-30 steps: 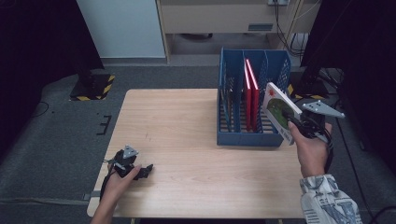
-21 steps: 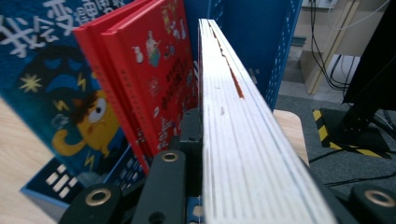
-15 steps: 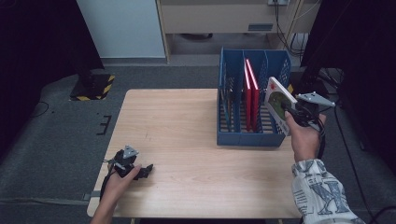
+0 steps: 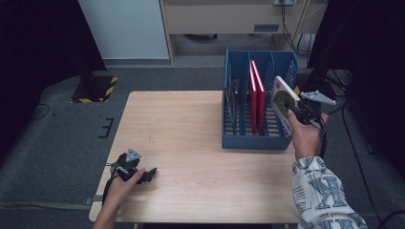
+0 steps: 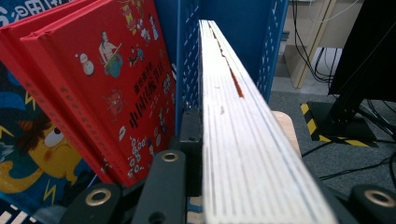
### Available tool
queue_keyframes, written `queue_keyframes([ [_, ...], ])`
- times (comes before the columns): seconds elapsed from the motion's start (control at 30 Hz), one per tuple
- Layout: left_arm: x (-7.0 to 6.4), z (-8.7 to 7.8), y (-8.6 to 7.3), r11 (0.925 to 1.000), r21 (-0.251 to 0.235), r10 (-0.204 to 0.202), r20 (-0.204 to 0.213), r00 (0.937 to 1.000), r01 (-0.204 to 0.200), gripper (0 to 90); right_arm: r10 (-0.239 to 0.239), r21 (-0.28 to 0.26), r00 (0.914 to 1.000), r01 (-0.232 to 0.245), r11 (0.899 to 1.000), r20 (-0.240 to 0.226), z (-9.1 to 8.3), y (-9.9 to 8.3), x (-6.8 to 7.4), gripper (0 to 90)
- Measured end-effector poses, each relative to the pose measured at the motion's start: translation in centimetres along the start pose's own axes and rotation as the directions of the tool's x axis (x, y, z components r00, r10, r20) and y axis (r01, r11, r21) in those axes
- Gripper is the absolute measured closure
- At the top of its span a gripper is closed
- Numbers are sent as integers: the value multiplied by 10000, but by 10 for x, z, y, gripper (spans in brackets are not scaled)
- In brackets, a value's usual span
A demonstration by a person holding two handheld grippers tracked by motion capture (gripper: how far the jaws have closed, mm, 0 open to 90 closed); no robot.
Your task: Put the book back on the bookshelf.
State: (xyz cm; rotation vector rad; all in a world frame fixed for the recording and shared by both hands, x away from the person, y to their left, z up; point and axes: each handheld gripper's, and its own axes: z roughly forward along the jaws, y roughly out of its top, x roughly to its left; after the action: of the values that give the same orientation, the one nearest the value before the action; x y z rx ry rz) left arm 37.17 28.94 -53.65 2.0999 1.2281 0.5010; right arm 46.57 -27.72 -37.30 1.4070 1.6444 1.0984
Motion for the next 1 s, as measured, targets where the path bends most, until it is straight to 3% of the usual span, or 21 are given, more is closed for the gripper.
queue_keyframes([
  [0.47, 0, 0, 0, 10000, -4, 4, 6, 10000, -4, 0, 34, 23, 9997, -34, 10000, 260, 8, 3, -1, 756],
  [1.0, 0, 0, 0, 10000, -11, 9, 18, 10000, -9, 0, 13, 76, 9997, -15, 10000, 242, 21, -2, 2, 756],
])
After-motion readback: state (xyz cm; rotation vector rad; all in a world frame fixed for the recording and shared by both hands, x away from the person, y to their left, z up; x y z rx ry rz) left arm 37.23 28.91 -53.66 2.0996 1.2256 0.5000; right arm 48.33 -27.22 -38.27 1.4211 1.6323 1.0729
